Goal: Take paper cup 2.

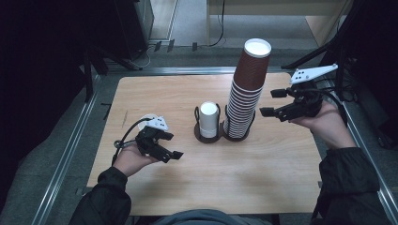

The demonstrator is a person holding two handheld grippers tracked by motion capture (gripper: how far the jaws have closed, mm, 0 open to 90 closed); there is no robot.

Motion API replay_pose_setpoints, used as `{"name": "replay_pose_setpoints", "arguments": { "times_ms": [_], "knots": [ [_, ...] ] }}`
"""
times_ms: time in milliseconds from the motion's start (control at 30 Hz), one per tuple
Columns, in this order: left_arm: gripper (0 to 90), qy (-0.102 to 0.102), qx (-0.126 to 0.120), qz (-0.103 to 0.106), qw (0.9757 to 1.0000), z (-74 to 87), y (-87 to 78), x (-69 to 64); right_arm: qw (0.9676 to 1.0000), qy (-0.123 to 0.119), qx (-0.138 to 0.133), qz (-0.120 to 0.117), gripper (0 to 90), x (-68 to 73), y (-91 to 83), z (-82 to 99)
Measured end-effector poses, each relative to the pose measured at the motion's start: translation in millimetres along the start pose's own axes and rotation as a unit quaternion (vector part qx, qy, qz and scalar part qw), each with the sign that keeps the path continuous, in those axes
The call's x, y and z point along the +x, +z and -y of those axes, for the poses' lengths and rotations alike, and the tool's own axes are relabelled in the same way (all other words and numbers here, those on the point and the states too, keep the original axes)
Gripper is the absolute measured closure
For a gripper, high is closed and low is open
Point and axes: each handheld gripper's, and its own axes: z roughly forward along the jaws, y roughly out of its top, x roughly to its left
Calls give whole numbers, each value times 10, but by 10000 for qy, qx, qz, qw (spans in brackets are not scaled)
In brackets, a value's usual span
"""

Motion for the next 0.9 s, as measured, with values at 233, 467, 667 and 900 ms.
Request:
{"name": "replay_pose_setpoints", "arguments": {
  "times_ms": [233, 467, 667, 900],
  "knots": [
    [146, 158, 55, -47, 9998, -4, 59, -38, 9999, -71, -27, 85, 149, -70, -89, -268],
    [146, 119, 43, 137, 9998, 11, 113, -41, 9997, -81, -213, 95, 135, -117, -71, -512],
    [146, 158, 122, 258, 9995, 13, 174, -61, 9995, 23, -255, 177, 128, -177, -6, -673],
    [146, 194, 172, 254, 9993, 20, 181, -62, 9993, -98, -348, 102, 120, -127, 89, -834]
  ]
}}
